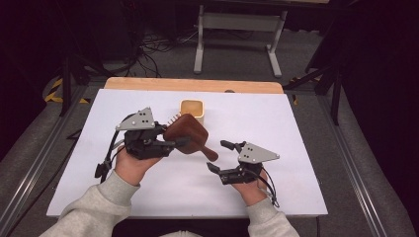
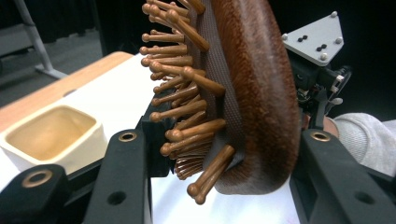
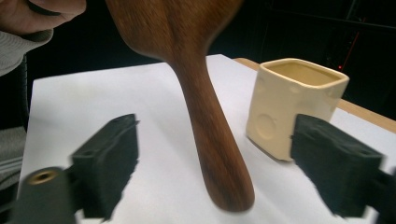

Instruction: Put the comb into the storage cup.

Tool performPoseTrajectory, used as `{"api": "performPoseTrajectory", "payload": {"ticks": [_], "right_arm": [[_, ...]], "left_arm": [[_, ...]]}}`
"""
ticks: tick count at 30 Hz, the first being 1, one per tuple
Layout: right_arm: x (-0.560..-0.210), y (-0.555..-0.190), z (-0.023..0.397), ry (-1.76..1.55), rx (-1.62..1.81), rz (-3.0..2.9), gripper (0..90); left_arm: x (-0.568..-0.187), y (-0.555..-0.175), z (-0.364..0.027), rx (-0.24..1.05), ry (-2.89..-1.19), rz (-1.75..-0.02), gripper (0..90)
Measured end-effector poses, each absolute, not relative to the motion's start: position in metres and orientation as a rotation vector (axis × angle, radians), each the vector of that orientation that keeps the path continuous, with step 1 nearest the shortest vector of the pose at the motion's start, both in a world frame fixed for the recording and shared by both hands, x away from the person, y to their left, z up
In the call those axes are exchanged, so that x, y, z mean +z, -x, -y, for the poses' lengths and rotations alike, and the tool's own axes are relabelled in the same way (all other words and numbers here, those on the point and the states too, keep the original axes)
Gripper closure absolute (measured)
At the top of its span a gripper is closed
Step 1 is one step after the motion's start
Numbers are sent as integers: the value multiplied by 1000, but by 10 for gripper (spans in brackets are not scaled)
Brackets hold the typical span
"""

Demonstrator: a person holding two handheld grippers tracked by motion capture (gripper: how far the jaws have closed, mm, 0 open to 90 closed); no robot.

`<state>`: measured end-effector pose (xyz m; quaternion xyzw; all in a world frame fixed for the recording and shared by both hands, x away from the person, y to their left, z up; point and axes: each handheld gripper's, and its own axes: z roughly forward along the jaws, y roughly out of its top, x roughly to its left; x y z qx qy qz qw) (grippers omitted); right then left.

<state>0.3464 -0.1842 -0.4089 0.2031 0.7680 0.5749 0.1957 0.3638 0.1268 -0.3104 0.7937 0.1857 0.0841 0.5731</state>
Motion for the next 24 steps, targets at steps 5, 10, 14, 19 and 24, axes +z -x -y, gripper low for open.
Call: {"api": "performPoseTrajectory", "payload": {"ticks": [5, 10, 14, 19, 24], "right_arm": [[-409, -349, 194, -616, 1608, -2140, 41], [-410, -349, 203, -640, 1608, -2123, 28], [-411, -349, 211, -671, 1606, -2107, 28], [-411, -349, 218, -695, 1606, -2091, 28], [-413, -349, 222, -711, 1601, -2084, 28]], "left_arm": [[-301, -368, -129, 220, -1861, -438, 558], [-292, -371, -133, 252, -1862, -445, 558], [-286, -374, -135, 262, -1859, -454, 557], [-279, -378, -137, 284, -1862, -470, 556], [-271, -382, -140, 310, -1853, -485, 556]]}}
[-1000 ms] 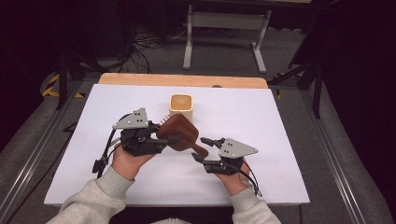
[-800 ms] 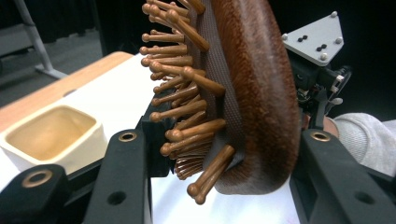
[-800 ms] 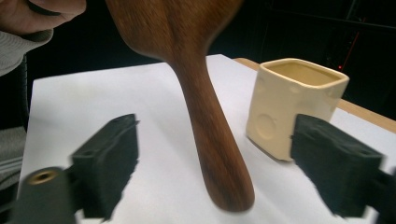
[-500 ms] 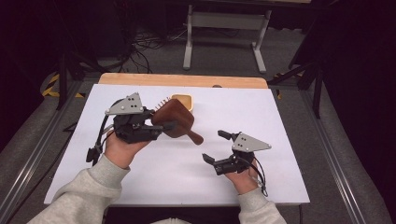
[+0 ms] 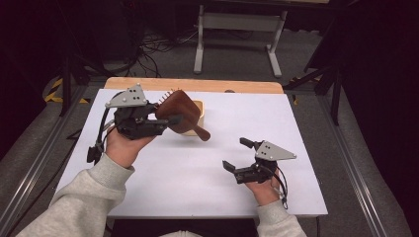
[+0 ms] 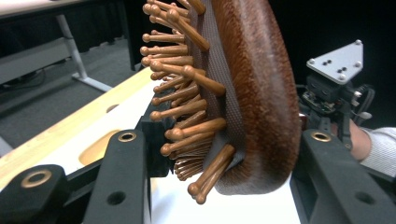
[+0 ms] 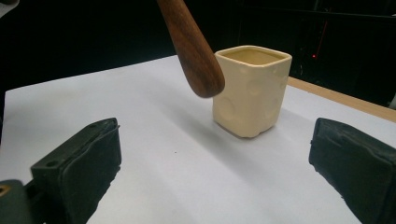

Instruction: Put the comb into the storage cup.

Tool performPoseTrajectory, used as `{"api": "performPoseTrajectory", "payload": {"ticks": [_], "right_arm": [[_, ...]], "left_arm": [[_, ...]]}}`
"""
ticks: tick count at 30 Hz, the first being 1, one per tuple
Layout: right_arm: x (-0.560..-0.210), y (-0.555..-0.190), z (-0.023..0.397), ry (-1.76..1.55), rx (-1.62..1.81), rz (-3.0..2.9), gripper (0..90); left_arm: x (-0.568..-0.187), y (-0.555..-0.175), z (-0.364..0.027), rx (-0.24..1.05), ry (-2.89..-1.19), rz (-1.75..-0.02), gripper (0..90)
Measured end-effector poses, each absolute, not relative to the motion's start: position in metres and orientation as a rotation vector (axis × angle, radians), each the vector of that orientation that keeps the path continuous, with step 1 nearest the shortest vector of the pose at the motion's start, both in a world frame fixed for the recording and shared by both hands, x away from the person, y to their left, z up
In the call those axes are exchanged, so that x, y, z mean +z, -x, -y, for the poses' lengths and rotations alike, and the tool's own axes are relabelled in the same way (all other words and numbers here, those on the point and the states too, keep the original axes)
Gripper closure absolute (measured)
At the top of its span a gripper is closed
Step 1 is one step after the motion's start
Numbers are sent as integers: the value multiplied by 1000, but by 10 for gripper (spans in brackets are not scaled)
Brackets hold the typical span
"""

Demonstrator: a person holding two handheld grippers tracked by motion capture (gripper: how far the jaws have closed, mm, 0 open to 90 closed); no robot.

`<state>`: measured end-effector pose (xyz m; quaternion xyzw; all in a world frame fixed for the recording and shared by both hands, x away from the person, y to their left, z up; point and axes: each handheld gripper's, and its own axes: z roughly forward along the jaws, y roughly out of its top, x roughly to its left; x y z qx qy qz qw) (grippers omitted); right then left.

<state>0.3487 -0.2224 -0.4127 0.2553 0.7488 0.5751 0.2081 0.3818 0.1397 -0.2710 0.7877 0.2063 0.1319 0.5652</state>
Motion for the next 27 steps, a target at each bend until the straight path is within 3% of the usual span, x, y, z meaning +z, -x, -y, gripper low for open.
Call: {"api": "performPoseTrajectory", "payload": {"ticks": [27], "right_arm": [[-414, -350, 229, -737, 1594, -2077, 30]], "left_arm": [[-245, -405, -144, 442, -1805, -566, 552]]}}
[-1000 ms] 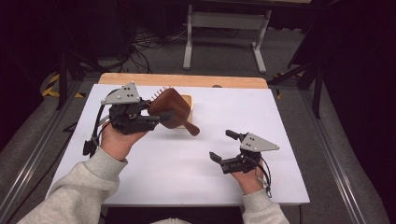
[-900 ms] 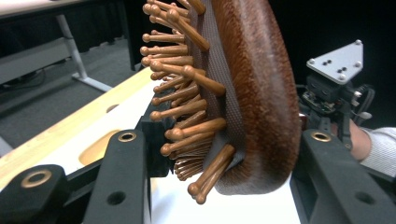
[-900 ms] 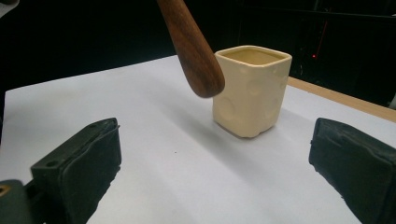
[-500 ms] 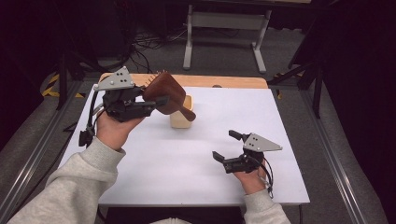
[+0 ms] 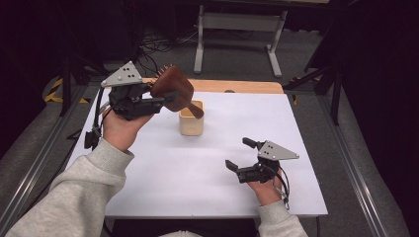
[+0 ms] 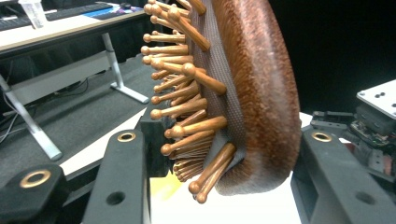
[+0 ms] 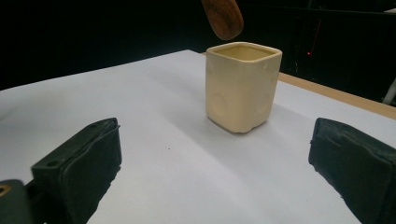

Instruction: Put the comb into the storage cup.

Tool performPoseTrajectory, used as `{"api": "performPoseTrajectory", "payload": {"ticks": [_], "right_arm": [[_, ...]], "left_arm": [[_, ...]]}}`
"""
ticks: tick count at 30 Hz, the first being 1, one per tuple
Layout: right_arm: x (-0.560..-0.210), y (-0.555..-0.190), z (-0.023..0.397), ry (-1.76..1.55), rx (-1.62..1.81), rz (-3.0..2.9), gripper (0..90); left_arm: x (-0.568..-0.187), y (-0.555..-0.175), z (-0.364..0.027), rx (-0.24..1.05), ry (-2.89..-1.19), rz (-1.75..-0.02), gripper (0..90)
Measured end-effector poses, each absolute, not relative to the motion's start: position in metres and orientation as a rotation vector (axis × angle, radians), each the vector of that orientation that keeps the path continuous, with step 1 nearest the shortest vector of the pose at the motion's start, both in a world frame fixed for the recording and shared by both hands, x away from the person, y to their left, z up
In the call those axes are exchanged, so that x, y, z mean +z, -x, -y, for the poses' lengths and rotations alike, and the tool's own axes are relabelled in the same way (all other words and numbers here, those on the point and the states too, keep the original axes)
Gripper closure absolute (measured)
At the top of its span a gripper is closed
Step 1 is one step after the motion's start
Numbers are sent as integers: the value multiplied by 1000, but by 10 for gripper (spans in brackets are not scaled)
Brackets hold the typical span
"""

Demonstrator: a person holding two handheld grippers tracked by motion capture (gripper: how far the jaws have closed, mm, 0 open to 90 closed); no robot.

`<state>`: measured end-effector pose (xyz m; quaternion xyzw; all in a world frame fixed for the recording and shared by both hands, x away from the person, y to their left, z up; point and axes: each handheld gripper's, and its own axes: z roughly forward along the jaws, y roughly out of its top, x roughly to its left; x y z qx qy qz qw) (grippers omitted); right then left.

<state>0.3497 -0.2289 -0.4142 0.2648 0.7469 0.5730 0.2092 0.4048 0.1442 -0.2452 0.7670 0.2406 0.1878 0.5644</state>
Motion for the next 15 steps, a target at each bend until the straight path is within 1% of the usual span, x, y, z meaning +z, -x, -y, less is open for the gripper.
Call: {"api": "performPoseTrajectory", "payload": {"ticks": [15], "right_arm": [[-414, -350, 230, -740, 1593, -2075, 32]], "left_arm": [[-251, -422, -139, 477, -1796, -649, 551]]}}
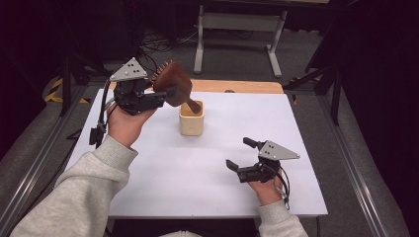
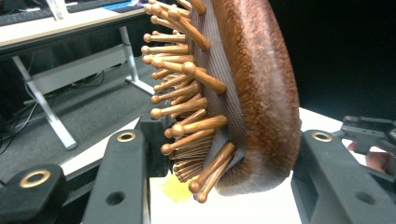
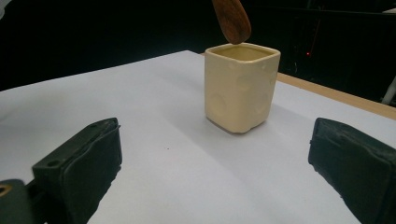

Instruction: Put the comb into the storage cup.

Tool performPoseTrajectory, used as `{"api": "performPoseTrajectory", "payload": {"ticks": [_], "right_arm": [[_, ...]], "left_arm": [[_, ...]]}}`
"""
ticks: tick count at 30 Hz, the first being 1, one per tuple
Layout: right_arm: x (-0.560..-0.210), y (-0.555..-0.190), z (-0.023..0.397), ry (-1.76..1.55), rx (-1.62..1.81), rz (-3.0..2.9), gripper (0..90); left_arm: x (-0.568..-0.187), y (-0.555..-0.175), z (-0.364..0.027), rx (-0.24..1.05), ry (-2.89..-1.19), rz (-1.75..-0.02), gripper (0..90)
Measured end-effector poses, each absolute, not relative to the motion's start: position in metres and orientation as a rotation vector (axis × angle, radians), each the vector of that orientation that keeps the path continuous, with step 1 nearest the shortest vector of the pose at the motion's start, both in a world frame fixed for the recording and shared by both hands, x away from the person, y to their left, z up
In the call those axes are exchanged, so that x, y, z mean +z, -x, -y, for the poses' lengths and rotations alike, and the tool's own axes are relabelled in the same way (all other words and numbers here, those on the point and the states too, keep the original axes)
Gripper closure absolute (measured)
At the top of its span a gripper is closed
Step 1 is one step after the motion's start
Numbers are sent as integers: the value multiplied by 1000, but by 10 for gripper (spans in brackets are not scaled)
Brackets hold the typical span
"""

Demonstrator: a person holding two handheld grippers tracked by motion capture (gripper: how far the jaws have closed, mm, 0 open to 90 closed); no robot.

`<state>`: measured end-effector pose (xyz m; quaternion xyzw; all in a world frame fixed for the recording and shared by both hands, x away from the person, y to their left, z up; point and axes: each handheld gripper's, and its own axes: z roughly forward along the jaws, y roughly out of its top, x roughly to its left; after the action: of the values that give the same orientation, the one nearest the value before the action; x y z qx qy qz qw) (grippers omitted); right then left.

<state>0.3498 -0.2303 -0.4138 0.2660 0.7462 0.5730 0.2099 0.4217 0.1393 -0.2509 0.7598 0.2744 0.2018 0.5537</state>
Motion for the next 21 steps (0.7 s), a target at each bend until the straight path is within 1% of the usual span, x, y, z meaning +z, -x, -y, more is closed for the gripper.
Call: {"api": "performPoseTrajectory", "payload": {"ticks": [21], "right_arm": [[-414, -350, 231, -741, 1600, -2075, 34]], "left_arm": [[-263, -445, -136, 464, -1795, -733, 550]]}}
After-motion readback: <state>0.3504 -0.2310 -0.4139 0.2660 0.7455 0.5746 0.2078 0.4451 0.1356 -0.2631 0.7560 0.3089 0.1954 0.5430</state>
